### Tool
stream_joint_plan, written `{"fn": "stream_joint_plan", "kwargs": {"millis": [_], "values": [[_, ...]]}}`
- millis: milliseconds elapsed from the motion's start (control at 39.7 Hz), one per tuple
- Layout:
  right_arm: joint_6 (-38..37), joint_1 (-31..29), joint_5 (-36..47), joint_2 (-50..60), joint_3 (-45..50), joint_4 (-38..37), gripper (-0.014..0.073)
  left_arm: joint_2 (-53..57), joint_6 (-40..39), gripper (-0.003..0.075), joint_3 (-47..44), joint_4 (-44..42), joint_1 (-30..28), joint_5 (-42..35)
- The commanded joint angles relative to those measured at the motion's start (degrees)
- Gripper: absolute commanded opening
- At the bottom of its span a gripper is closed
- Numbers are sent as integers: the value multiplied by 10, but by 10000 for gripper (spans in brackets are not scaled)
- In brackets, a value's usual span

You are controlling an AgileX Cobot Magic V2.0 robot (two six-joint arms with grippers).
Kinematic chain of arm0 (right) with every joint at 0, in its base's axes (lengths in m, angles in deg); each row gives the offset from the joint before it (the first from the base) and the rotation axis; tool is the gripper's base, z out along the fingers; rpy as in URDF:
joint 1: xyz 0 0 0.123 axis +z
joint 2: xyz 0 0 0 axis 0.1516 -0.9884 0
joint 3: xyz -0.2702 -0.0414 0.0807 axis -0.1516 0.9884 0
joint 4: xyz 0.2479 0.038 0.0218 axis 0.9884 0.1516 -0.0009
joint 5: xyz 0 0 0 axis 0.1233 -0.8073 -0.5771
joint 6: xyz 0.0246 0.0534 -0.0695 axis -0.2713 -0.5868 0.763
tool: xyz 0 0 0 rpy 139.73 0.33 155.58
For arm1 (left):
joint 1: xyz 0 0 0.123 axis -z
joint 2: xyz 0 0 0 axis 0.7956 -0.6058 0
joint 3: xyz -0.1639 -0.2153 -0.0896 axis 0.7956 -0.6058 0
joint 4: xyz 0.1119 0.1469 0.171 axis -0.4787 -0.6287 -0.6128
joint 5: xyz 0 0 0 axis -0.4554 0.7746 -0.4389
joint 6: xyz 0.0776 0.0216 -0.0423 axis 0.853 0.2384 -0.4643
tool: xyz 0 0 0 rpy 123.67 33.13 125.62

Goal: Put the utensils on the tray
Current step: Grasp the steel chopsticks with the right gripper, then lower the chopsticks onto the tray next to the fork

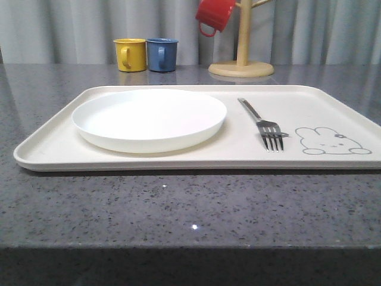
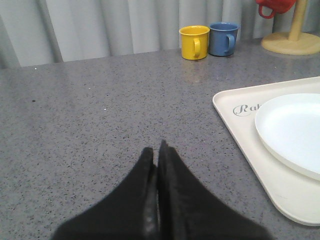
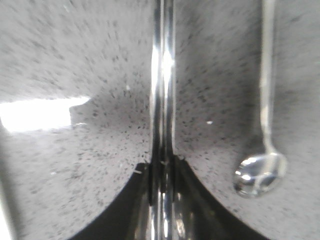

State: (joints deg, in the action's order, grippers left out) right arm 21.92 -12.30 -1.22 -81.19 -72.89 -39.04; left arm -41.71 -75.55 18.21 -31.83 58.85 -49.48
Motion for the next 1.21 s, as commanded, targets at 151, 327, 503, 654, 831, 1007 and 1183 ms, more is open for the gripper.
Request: {"fn": "stream_joint_plan", "kwargs": {"millis": [151, 327, 503, 654, 831, 1007, 1183], "values": [[-55, 73, -63, 62, -70, -1, -24, -5, -2, -18, 15, 6, 4, -43], [-112, 162, -58, 47, -71, 3, -24, -5, -2, -18, 15, 6, 4, -43], [-154, 224, -38, 13, -71, 23, -24, -5, -2, -18, 15, 6, 4, -43], [-165, 242, -23, -22, -71, 42, -24, -5, -2, -18, 15, 6, 4, -43], [-171, 242, -5, -54, -71, 60, -24, -5, -2, -18, 15, 6, 4, -43], [-171, 242, 14, -77, -71, 89, -24, -5, -2, -18, 15, 6, 4, -43], [-171, 242, 29, -87, -71, 89, -24, -5, -2, -18, 15, 6, 4, -43]]}}
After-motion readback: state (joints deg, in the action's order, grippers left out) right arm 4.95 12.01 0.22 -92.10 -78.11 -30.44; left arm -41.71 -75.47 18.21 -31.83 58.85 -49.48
